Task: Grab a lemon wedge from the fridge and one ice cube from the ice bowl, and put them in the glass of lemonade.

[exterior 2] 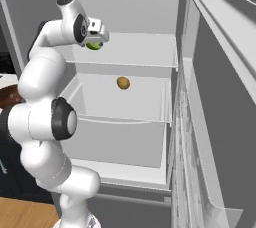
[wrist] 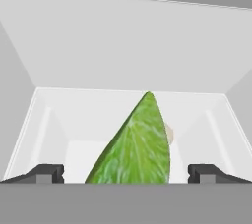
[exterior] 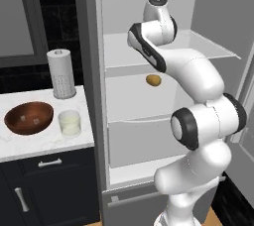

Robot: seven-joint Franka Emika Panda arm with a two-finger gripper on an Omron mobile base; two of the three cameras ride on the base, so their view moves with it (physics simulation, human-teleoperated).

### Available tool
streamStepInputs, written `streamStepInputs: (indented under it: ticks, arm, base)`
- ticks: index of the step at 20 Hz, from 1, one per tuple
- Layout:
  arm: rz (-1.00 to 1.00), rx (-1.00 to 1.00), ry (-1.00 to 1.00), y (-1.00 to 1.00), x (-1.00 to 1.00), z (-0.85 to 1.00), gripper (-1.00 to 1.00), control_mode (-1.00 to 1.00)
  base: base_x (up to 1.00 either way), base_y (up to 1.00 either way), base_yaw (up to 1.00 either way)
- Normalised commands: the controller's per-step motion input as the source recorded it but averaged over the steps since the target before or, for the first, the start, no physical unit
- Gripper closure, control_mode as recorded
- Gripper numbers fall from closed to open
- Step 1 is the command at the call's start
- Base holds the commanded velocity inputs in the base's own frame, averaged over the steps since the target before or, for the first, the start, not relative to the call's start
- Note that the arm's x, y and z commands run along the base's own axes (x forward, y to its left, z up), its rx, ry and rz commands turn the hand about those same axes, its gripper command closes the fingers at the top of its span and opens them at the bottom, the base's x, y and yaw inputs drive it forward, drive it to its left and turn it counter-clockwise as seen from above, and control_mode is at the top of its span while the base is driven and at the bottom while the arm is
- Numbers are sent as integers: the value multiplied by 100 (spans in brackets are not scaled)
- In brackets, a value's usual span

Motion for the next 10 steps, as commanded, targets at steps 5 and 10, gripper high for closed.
streamStepInputs:
  ticks: [5,10]
  arm:
    - [0,1,0,5,-2,1,-100,-100]
    - [-2,1,0,0,-2,1,-100,-100]
  base:
    - [0,0,0]
    - [0,0,0]
